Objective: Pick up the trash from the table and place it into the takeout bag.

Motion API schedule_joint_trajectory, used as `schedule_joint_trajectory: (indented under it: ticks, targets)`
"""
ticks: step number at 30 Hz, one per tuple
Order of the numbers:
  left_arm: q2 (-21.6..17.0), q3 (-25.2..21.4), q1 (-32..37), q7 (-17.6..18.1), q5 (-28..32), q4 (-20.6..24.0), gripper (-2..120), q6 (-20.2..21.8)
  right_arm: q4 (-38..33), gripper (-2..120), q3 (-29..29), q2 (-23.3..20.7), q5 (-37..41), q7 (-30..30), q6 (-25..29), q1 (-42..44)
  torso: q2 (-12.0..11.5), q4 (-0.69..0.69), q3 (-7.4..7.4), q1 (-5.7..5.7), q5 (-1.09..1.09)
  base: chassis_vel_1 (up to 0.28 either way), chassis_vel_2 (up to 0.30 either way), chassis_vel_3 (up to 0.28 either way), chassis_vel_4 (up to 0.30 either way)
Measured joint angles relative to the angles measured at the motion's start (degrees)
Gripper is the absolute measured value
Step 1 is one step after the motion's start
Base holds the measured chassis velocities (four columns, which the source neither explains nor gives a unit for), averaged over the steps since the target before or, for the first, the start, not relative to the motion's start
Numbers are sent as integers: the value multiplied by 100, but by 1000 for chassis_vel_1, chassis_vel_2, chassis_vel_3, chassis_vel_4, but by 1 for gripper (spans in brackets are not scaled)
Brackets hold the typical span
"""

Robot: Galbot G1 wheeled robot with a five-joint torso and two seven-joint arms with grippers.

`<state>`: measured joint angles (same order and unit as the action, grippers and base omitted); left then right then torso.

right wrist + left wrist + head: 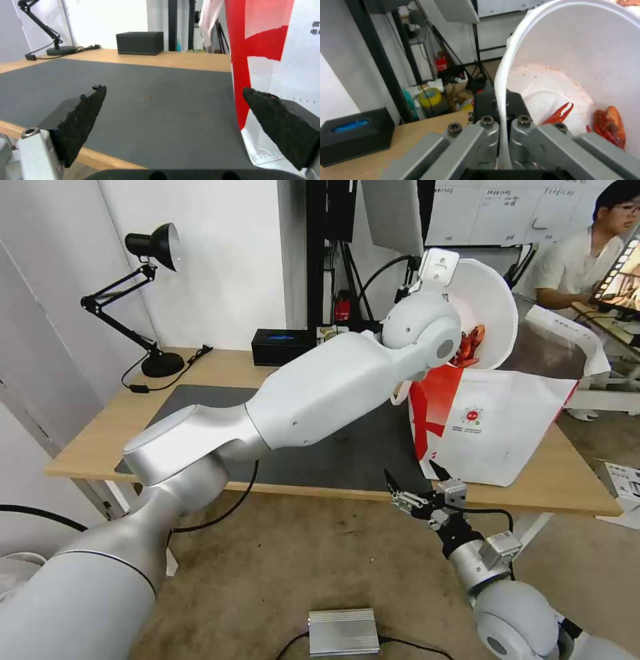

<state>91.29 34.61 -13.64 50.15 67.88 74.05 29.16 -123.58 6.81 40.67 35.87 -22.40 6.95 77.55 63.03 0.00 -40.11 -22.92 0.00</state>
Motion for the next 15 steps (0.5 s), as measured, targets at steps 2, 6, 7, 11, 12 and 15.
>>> schedule_joint_trajectory:
  ticks: [2,6,7,11,12,15]
  targets:
    - [-1,50,43,-22,0,67,0,5,0,100,0,0,0,0,0,0,0,0,0,0,0,0,0,0,0]
    - [-4,83,75,-282,0,193,0,3,0,100,0,0,0,0,0,0,0,0,0,0,0,0,0,0,0]
    - [-4,83,75,-282,0,193,0,3,0,100,0,0,0,0,0,0,0,0,0,0,0,0,0,0,0]
    - [-10,43,84,-507,171,325,0,31,0,100,0,0,0,0,0,0,0,-1,0,0,0,0,0,0,0]
    - [-17,16,88,-569,264,382,0,89,0,100,0,0,0,0,0,0,0,-1,0,0,0,0,0,0,0]
    - [-77,-10,104,-776,453,550,0,385,0,100,0,0,0,0,0,0,0,-1,1,0,0,0,0,0,0]
